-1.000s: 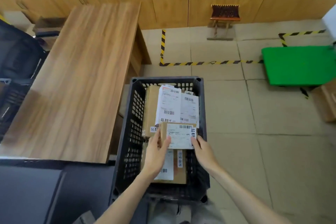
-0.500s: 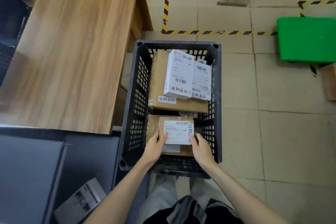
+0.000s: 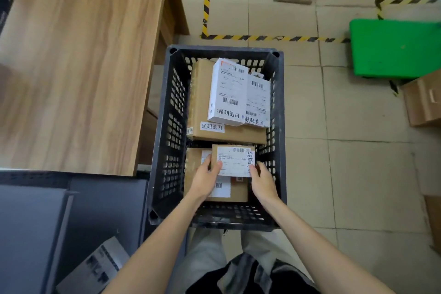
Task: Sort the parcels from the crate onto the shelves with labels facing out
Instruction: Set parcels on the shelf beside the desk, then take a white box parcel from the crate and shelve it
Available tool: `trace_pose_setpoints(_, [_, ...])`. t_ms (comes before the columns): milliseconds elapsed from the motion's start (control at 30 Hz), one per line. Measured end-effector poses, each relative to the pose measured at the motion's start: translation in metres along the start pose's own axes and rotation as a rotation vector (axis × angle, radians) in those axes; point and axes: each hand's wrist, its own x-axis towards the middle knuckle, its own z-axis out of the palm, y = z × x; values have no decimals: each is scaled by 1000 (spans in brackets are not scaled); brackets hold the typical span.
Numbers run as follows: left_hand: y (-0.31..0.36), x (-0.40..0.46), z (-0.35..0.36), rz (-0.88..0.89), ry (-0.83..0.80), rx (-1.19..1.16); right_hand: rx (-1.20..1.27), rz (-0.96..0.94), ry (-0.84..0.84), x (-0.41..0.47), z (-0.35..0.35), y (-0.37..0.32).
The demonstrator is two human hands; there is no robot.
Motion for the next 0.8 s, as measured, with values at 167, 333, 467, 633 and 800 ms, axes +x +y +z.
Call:
trace_pose_setpoints(167, [30, -21, -30, 40, 121, 172, -242, -172, 67, -11, -22, -34])
trace_pose_setpoints(333, [81, -50, -84, 196, 242, 405, -614, -526, 125, -13, -46, -106])
trace_pose_setpoints(467, [128, -98, -128, 274, 431, 624, -719, -791, 14, -33, -46, -196])
trace_pose_setpoints(633, [139, -171, -184, 250, 636, 816, -768, -1100, -111, -77, -5, -277])
trace_pose_setpoints(800, [98, -262, -242, 123, 888, 775, -803, -1395, -255, -153, 71, -320])
